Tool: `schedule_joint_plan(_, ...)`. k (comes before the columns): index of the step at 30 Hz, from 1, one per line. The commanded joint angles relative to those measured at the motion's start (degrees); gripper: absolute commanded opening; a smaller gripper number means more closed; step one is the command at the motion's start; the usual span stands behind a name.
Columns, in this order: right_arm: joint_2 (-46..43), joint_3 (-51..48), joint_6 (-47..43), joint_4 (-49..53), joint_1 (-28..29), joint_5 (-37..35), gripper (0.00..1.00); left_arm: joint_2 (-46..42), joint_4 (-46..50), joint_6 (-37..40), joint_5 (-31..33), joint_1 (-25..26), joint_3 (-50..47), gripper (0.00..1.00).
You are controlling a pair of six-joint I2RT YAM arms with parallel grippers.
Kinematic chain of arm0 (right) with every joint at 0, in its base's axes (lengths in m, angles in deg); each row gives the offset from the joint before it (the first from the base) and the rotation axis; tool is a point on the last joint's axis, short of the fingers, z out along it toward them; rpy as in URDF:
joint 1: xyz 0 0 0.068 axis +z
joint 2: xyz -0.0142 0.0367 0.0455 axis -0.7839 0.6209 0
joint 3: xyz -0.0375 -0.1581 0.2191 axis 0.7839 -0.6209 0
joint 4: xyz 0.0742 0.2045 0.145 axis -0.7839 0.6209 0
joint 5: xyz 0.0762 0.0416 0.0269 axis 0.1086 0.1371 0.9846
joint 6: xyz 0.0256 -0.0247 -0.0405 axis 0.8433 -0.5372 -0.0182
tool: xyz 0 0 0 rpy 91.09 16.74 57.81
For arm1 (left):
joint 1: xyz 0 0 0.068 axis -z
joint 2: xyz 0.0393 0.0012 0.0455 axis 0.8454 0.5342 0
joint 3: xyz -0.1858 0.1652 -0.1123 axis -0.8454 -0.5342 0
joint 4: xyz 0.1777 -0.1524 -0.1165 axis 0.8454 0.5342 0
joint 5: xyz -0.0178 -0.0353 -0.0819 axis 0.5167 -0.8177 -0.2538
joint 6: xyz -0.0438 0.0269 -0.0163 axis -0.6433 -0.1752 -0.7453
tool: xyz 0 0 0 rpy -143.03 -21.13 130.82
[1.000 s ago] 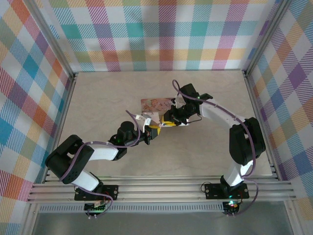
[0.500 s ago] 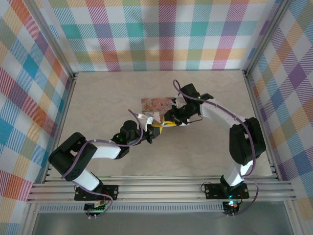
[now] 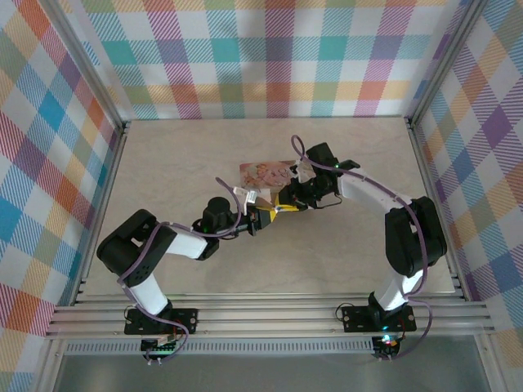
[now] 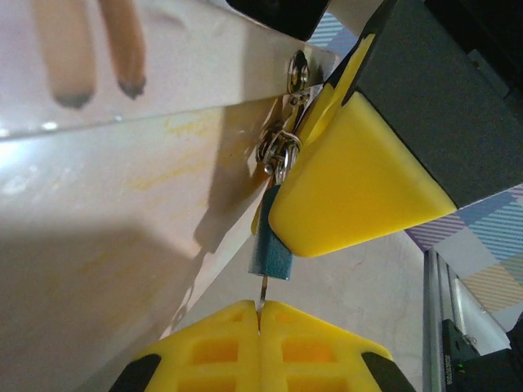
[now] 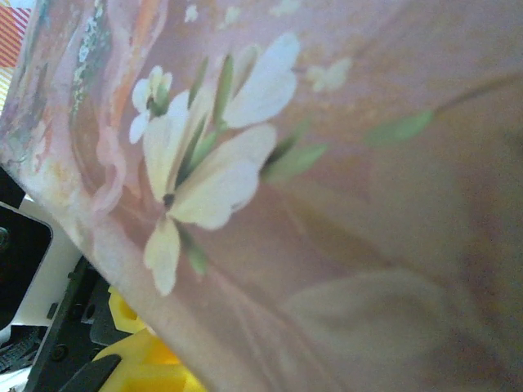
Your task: Unlock the padlock with the key
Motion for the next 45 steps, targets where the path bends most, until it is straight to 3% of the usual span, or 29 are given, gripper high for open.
schedule_joint_plan(1,-0.7,-2.2,-0.77,0.63,2.33,10.83,0.0,0.27,-5.28,-0.07,-0.7,1.09,3.47,0.0)
schedule_joint_plan(5,-1.14,-4.64,4.33,-3.42,2.54,7.58,0.0,-0.67,0.52,6.49,7.38,5.58,1.64,0.0)
schedule_joint_plan(12,-1.81,-12.53,11.5,-12.6,4.53,0.11,0.05,6.44,-5.85,5.64,18.55,12.31,-4.24,0.0)
schedule_joint_plan(19,-0.67,-17.63,15.21,-18.78,7.01,-5.43,0.25,10.84,-8.79,3.56,25.65,15.08,-7.23,0.0)
schedule_joint_plan(30,-5.2,-23.59,19.7,-24.34,7.95,-13.64,0.57,13.47,-10.46,1.4,28.72,15.69,-10.15,0.0)
schedule_joint_plan(39,-9.58,-28.77,23.59,-29.41,9.24,-20.17,0.59,10.11,-6.98,2.72,29.59,15.87,-9.64,0.0)
schedule_joint_plan(45,-9.38,-27.0,24.01,-26.93,11.83,-23.15,0.59,5.78,1.11,7.22,32.64,17.47,-8.06,0.0)
